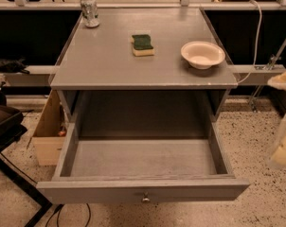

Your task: Close top drawer

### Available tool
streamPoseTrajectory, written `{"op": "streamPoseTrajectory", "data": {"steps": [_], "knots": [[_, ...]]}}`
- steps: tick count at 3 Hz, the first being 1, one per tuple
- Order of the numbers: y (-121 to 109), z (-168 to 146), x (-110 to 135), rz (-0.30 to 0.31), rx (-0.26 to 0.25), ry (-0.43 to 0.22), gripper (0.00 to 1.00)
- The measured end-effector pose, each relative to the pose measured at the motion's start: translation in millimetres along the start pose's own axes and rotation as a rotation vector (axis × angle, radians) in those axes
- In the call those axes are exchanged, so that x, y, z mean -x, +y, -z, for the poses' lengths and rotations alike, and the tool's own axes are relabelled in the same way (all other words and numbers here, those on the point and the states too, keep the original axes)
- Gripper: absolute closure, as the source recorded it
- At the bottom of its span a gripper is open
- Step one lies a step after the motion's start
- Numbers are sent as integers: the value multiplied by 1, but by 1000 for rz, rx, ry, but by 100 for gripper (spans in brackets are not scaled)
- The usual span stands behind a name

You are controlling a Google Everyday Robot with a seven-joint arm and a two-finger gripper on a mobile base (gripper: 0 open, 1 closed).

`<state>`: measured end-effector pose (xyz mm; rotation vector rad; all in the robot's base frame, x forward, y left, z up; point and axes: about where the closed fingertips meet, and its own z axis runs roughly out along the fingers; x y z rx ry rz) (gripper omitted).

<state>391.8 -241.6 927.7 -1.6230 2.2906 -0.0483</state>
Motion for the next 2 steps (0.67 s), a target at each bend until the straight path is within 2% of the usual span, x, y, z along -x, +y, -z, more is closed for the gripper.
{"op": "streamPoseTrajectory", "data": {"steps": [1,2], "knots": [[43,-23,-25,-74,8,-41,16],[103,-74,-36,-166,14,-137,46]]}}
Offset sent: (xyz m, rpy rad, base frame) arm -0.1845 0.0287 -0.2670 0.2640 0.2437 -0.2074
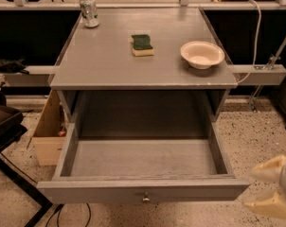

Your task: Close top drawer

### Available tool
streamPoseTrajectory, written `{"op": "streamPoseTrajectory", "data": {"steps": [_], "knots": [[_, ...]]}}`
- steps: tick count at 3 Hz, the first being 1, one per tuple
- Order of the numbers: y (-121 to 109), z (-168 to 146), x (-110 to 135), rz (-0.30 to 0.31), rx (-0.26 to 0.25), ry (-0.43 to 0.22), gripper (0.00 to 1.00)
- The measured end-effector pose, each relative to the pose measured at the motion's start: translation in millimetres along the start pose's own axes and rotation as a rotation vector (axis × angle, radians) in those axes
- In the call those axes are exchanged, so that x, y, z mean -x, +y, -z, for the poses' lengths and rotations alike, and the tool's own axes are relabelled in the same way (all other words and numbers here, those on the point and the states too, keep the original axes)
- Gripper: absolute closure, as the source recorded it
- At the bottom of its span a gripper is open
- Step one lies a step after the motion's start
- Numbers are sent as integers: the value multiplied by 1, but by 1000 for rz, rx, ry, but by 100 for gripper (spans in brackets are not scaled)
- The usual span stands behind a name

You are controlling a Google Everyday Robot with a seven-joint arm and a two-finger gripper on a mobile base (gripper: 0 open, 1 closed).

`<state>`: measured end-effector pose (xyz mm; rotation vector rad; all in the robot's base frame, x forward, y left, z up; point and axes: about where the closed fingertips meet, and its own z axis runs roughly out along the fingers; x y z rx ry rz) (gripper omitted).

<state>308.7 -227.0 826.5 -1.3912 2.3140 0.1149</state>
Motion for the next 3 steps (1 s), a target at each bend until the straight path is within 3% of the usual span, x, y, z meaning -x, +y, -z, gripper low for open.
{"op": "streamPoseTrajectory", "data": {"steps": [1,2,3], "knots": [[44,-67,-28,-66,81,-35,69],[90,-151,-64,-146,208,-39,93],[110,-216,-87,-205,301,-65,100]]}}
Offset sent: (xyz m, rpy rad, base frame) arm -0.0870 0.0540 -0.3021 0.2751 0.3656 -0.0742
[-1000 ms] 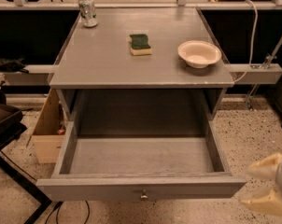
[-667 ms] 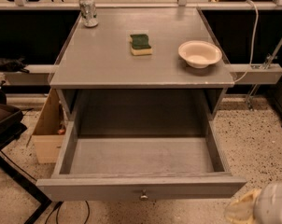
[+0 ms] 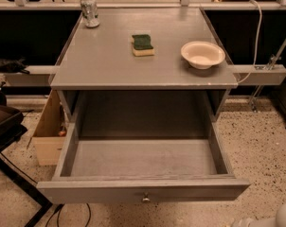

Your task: Close top drawer

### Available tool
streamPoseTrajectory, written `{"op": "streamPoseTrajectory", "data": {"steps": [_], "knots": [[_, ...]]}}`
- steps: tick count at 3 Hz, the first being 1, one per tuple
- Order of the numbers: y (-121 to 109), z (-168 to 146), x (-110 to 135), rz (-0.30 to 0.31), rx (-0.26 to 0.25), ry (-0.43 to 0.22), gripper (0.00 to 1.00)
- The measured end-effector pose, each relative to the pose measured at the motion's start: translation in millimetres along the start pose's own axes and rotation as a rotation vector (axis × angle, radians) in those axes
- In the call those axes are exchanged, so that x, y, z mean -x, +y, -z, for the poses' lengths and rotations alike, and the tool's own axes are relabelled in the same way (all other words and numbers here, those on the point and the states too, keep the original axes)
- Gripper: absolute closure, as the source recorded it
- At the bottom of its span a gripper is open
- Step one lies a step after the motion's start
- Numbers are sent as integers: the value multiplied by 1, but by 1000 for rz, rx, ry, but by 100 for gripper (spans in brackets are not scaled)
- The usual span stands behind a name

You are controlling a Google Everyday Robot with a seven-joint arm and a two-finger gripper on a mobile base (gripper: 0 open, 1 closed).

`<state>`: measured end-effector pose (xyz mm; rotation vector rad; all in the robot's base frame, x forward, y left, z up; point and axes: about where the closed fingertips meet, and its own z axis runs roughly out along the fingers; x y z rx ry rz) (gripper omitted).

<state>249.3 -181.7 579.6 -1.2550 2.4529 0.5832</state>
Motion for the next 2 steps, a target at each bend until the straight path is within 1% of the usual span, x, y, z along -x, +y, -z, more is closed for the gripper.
{"op": "streamPoseTrajectory", "data": {"steps": [1,2], "knots": [[0,0,0,0,0,0,100],[-9,-16,16,60,-6,-50,100]]}}
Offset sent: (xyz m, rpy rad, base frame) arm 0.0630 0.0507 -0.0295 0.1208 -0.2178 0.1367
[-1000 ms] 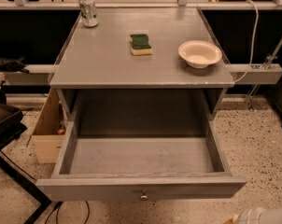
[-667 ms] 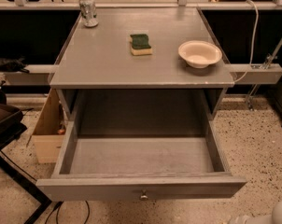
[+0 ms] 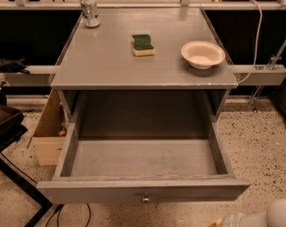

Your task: Close top drawer

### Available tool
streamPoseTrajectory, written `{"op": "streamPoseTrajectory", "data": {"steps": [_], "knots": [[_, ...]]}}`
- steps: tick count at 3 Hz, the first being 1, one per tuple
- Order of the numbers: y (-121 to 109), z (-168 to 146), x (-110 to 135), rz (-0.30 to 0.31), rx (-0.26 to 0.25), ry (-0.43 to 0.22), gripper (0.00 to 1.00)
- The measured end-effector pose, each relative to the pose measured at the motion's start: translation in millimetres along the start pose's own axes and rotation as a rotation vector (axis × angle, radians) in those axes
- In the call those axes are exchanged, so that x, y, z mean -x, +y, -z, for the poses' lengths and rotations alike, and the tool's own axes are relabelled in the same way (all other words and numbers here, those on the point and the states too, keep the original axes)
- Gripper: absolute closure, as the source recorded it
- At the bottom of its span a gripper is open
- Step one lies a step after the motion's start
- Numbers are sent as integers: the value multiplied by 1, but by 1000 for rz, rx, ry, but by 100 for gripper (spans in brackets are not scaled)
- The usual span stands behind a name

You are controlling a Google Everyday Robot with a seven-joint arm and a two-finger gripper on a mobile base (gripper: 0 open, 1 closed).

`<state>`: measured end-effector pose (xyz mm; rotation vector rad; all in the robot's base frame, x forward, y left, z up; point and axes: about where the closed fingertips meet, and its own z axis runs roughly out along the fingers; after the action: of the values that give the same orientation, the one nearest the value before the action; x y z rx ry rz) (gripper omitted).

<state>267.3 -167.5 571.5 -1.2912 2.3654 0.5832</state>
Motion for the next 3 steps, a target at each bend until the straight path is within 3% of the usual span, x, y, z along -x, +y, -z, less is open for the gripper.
{"op": "streamPoseTrajectory", "data": {"steps": [1,2,3], "knots": [[-25,-20,43,149,-28,-89,100],[-52,-38,83,258,-52,-164,100],[-56,-41,89,267,-54,-176,100]]}}
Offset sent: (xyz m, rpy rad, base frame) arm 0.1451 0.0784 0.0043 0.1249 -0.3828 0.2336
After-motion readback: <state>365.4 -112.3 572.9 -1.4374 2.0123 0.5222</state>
